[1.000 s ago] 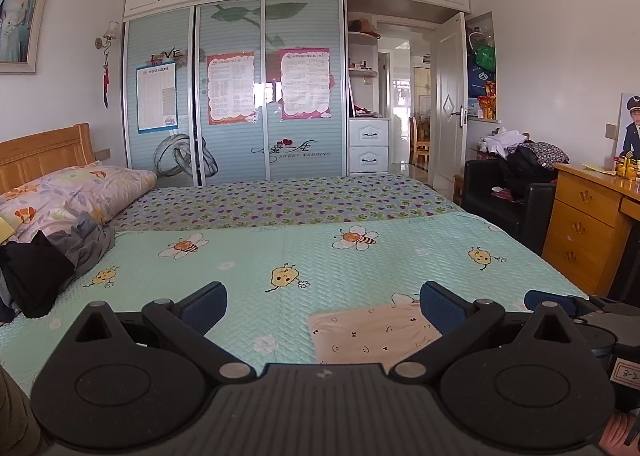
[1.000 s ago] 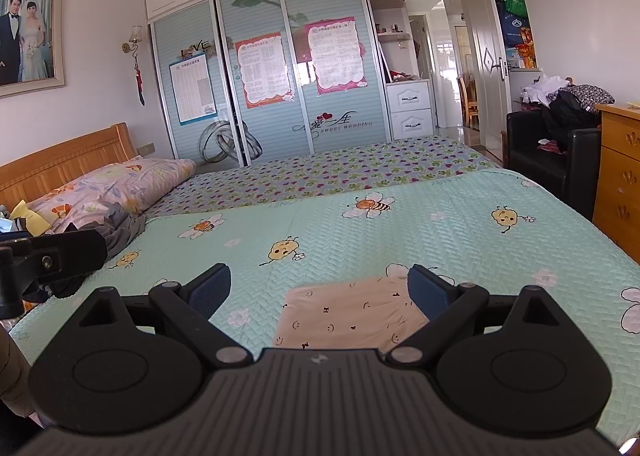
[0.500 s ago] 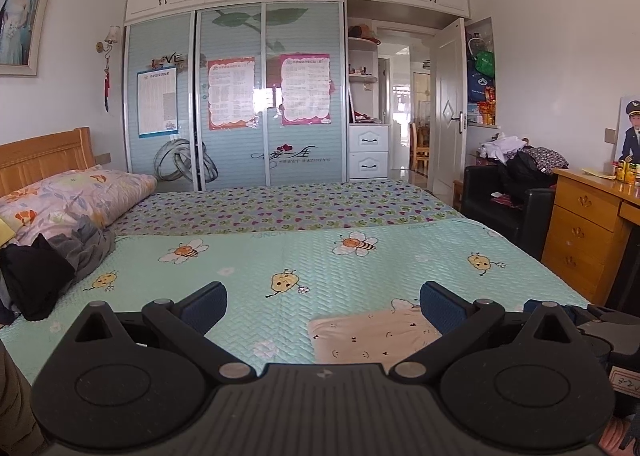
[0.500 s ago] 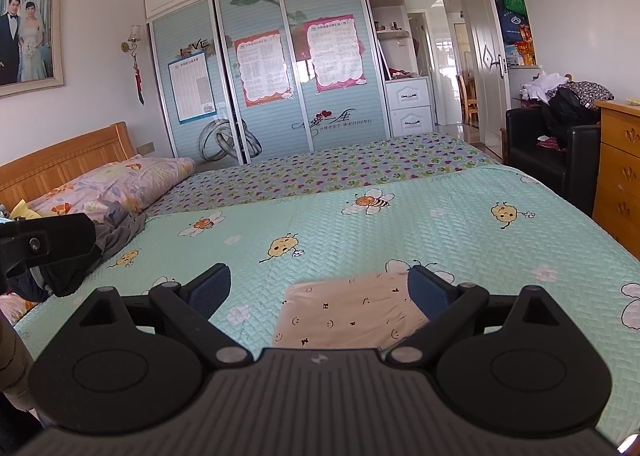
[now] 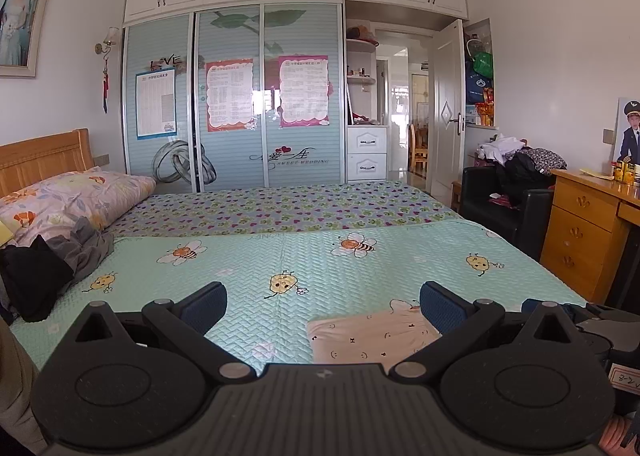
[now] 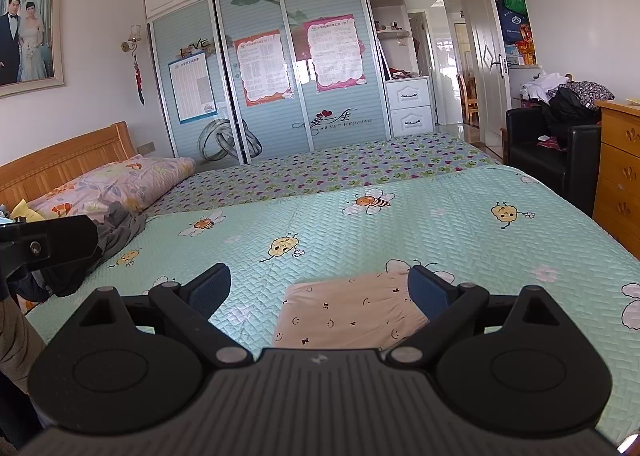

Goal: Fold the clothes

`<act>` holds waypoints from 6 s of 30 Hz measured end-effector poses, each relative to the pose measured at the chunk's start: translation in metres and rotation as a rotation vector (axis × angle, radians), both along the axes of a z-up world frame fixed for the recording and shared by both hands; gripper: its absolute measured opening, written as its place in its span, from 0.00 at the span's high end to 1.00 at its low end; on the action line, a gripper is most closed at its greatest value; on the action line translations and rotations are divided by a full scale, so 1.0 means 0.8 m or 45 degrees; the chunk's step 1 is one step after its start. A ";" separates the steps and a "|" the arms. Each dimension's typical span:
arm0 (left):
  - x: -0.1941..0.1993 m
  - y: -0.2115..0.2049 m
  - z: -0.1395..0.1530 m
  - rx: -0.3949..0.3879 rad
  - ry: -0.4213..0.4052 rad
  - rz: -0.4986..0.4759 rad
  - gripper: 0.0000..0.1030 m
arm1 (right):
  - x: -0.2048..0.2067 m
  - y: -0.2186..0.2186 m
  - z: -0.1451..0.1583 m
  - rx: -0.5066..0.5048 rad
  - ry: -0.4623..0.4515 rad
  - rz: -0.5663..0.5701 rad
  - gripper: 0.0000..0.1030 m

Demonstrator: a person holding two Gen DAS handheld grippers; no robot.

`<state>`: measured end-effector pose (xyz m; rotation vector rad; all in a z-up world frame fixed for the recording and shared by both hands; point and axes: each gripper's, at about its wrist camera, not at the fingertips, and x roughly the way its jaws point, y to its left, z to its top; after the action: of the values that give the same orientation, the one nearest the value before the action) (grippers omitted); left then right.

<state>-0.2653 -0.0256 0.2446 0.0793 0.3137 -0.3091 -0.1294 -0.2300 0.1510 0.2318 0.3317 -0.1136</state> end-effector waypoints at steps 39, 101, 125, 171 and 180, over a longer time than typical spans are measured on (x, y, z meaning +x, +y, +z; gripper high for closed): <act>0.014 0.018 -0.010 -0.002 0.043 0.089 0.00 | -0.005 0.003 -0.012 0.018 0.028 0.007 0.07; 0.299 0.013 -0.311 -0.013 0.904 0.192 0.01 | 0.090 -0.193 -0.272 1.260 0.390 -0.155 0.07; 0.410 -0.032 -0.339 -0.165 0.962 0.023 0.00 | 0.186 -0.252 -0.297 1.454 0.318 0.013 0.04; 0.492 -0.038 -0.379 -0.639 1.262 -0.303 0.82 | 0.202 -0.249 -0.292 1.156 0.532 0.134 0.73; 0.483 -0.031 -0.373 -0.648 1.219 -0.313 0.83 | 0.209 -0.242 -0.280 1.106 0.487 0.132 0.75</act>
<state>0.1214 -0.0504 -0.0542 -0.5546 1.1665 -0.6545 0.0376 -0.4235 -0.0729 1.0588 0.7643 0.0993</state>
